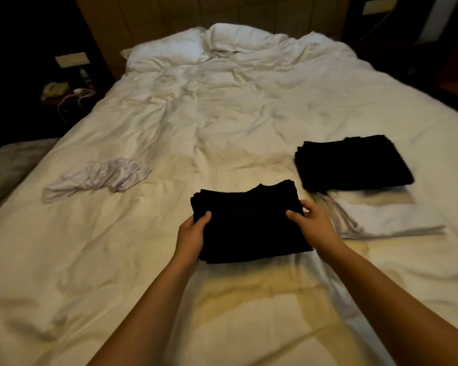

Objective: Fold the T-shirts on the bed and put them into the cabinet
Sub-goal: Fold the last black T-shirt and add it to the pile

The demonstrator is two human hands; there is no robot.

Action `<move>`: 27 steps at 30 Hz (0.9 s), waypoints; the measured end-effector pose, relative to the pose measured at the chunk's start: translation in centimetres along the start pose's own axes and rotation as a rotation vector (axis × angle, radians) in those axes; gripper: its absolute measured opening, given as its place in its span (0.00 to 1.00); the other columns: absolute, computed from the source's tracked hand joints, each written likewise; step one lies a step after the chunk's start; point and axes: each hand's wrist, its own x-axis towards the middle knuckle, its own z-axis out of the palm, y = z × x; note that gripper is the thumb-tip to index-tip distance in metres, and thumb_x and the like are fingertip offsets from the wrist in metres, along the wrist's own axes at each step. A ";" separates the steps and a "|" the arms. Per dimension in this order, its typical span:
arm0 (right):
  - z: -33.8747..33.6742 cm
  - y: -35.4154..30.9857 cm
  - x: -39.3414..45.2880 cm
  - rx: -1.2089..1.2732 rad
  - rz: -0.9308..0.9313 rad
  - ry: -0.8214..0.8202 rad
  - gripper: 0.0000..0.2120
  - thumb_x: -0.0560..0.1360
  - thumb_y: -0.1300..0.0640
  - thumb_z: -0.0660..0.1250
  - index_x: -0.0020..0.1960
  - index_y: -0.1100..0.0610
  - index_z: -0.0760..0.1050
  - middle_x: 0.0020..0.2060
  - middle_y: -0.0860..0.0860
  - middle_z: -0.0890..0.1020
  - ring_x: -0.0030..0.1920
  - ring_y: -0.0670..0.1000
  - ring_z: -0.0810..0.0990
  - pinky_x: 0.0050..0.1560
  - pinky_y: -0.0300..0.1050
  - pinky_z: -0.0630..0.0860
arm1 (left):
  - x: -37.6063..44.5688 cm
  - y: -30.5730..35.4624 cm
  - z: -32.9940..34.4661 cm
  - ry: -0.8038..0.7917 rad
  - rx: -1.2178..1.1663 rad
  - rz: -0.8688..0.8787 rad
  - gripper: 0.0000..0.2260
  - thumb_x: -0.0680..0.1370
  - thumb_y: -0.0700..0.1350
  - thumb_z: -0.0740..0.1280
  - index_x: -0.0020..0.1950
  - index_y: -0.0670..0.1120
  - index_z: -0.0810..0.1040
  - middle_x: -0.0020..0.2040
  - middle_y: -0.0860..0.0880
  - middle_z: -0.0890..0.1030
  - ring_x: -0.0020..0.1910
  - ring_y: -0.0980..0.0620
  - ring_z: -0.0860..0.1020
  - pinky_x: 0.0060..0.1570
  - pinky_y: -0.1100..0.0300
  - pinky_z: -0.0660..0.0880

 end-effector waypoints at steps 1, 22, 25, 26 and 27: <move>-1.6 -0.2 0.4 -0.015 -0.028 0.038 0.07 0.78 0.61 0.69 0.55 0.53 0.77 0.47 0.53 0.85 0.44 0.52 0.85 0.47 0.48 0.83 | 0.1 0.4 1.9 -0.025 -0.015 0.003 0.11 0.80 0.48 0.68 0.61 0.47 0.81 0.52 0.48 0.86 0.51 0.48 0.85 0.53 0.52 0.80; -22.9 -0.9 16.6 -0.308 -0.028 0.419 0.16 0.80 0.56 0.64 0.66 0.61 0.73 0.59 0.59 0.80 0.57 0.60 0.78 0.51 0.46 0.71 | 9.3 5.1 30.7 -0.124 0.137 0.083 0.14 0.81 0.48 0.67 0.65 0.45 0.78 0.56 0.48 0.83 0.49 0.51 0.82 0.44 0.60 0.79; -23.1 0.4 18.2 -0.397 -0.019 0.381 0.15 0.81 0.56 0.63 0.65 0.62 0.73 0.57 0.60 0.80 0.53 0.59 0.78 0.47 0.45 0.68 | 11.1 4.1 31.7 -0.062 0.156 0.045 0.12 0.82 0.48 0.66 0.63 0.45 0.79 0.53 0.48 0.83 0.48 0.50 0.81 0.50 0.54 0.79; -23.0 0.7 18.7 -0.412 -0.021 0.373 0.15 0.81 0.56 0.63 0.64 0.62 0.73 0.56 0.60 0.80 0.52 0.59 0.78 0.47 0.45 0.68 | 11.6 3.9 31.9 -0.046 0.171 0.047 0.12 0.82 0.48 0.66 0.62 0.45 0.79 0.52 0.48 0.83 0.49 0.49 0.81 0.52 0.53 0.80; -22.9 0.9 19.2 -0.427 -0.027 0.367 0.15 0.81 0.56 0.62 0.64 0.62 0.73 0.56 0.60 0.80 0.51 0.58 0.77 0.47 0.46 0.68 | 12.0 3.8 32.0 -0.033 0.177 0.057 0.12 0.82 0.48 0.66 0.62 0.45 0.79 0.52 0.48 0.83 0.49 0.49 0.81 0.53 0.53 0.79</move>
